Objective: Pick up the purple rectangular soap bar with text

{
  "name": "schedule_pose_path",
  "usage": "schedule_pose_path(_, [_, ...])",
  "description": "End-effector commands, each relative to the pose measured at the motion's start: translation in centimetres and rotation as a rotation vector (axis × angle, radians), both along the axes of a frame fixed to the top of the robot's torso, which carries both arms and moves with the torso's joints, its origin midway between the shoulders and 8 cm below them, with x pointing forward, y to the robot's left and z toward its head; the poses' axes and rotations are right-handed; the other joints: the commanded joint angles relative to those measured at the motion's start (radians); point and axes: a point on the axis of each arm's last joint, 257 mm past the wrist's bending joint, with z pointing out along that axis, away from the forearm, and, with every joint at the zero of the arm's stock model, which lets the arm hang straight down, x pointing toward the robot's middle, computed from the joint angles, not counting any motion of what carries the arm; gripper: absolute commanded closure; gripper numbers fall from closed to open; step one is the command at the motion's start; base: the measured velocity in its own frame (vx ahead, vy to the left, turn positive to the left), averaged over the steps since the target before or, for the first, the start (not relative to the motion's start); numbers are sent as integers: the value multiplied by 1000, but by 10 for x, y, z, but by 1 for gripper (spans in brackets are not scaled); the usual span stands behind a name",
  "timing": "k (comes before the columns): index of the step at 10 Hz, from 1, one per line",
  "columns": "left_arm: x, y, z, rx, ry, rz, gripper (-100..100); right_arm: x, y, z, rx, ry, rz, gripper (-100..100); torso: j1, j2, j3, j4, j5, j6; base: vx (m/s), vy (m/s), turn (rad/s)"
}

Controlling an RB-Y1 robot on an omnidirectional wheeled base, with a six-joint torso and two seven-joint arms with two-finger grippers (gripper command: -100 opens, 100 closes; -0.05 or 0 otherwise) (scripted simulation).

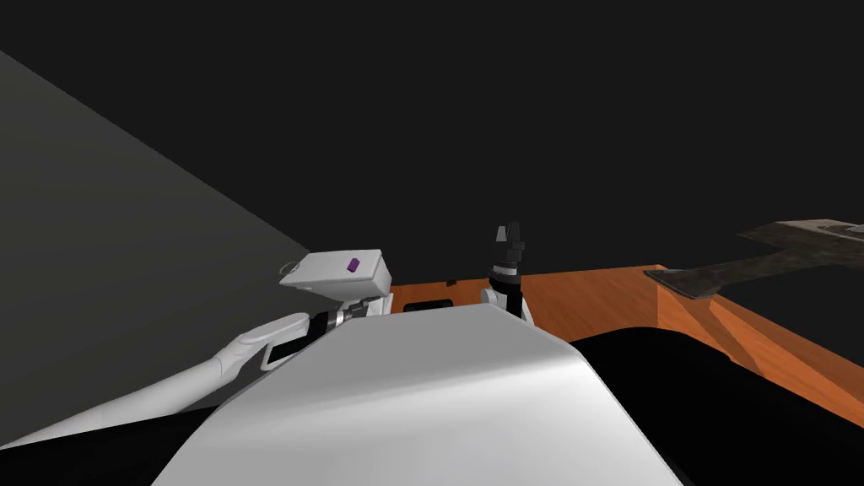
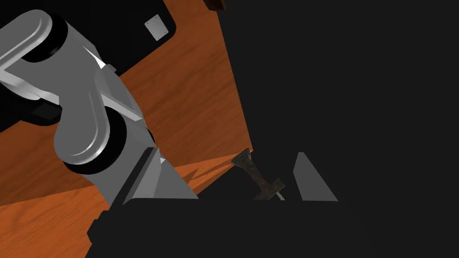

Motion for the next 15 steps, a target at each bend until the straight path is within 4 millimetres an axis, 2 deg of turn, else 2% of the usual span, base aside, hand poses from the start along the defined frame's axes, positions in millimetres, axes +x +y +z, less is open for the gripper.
schedule_pose_path(1, [-13,25,-7,84,-5,-70,-100,0,0,0,0,0,0,0,0,0,0,0,0,0,-3,-4,-340])
schedule_pose_path(2, [-13,30,-6,102,-14,-85,-100,0,0,0,0,0,0,0,0,0,0,0,0,2,-7,9,-201])
schedule_pose_path(3, [-25,52,-11,167,-12,-143,-100,0,0,0,0,0,0,0,0,0,0,0,0,1,-7,2,-339])
schedule_pose_path(4, [-25,59,-10,186,-19,-157,-100,0,0,0,0,0,0,0,0,0,0,0,0,2,-7,7,-182])
schedule_pose_path(7, [-47,107,-12,314,-12,-274,-100,0,0,0,0,0,0,0,0,-1,0,0,0,0,-3,-1,-259])
schedule_pose_path(8, [-47,118,-8,342,-16,-291,-100,0,0,0,0,0,0,0,-1,-1,-1,0,0,1,1,0,-165])
schedule_pose_path(9, [-47,120,-7,346,-17,-293,-100,0,0,0,0,0,0,0,-1,-1,0,0,0,0,1,2,14])
schedule_pose_path(10, [-56,145,-4,405,-9,-345,-100,0,0,0,0,0,0,0,-1,-1,0,0,0,0,3,-11,-314])
schedule_pose_path(11, [-56,149,-2,416,-12,-355,-100,0,0,0,0,0,0,0,-1,-1,-1,0,0,1,2,1,-179])
schedule_pose_path(13, [-72,194,8,522,-1,-459,-100,0,0,0,0,0,0,0,-1,-1,-1,0,0,1,8,-8,-313])
schedule_pose_path(14, [-72,203,12,540,5,-462,-100,0,0,0,0,0,0,0,-1,-2,-1,0,0,1,10,-1,-169])
schedule_pose_path(15, [-79,226,21,590,18,-504,-100,0,0,0,0,0,0,0,-1,-2,-1,0,0,0,15,-12,-235])
